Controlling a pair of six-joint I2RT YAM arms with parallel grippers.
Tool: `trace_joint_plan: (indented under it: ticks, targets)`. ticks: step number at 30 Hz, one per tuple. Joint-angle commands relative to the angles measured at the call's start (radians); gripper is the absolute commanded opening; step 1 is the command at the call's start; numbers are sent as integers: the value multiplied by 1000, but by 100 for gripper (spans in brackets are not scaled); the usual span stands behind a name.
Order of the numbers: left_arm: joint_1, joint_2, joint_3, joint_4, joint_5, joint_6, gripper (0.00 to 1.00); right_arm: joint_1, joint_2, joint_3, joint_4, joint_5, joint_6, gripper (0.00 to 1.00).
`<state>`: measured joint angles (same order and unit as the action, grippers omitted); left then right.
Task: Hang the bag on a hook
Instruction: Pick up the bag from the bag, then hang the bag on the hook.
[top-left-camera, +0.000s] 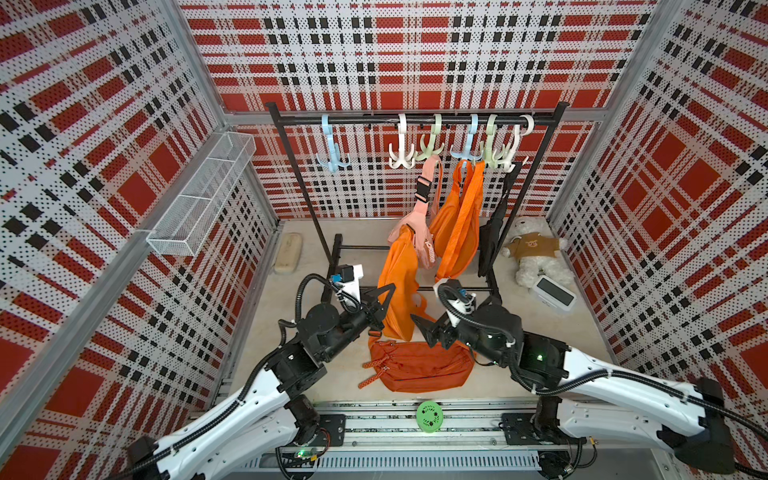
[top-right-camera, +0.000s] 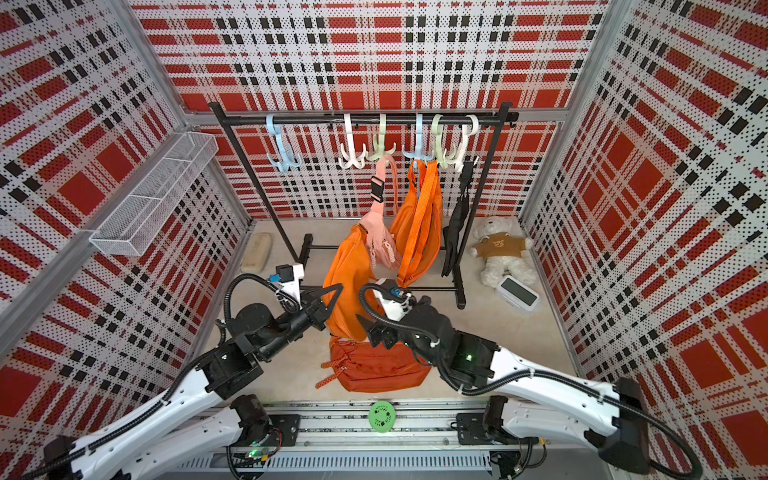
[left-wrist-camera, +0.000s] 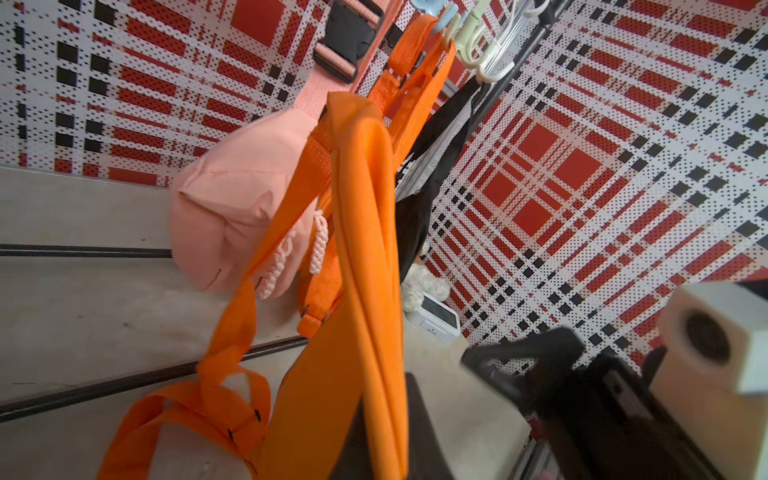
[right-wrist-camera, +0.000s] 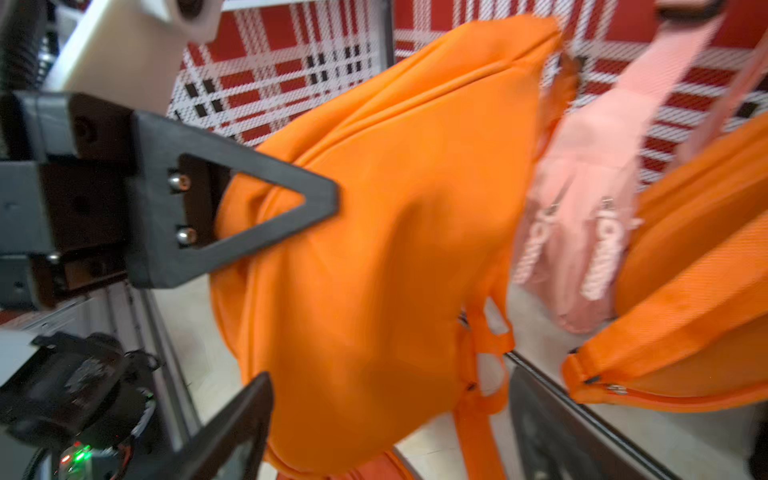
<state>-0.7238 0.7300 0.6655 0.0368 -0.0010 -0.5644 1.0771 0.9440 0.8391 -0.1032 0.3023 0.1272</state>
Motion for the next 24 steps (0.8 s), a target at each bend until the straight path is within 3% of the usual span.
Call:
trace_joint_plan:
  ticks: [1, 6, 7, 8, 15, 24]
  targets:
    - [166, -52, 62, -92, 342, -28, 0, -111, -118, -22, -48, -60, 33, 100]
    - [400, -108, 72, 7, 749, -151, 0, -202, -237, -51, -82, -151, 35, 100]
    - [537, -112, 75, 55, 819, -189, 0, -204, -243, -48, -87, -162, 24, 100]
    - [455, -112, 79, 91, 866, -218, 0, -203, -242, -42, -89, -179, 15, 100]
    - [474, -102, 156, 181, 1044, -298, 0, -205, -165, 67, -153, -285, -67, 100]
    - [462, -110, 208, 181, 1078, -316, 0, -206, -159, 135, -172, -207, -151, 100]
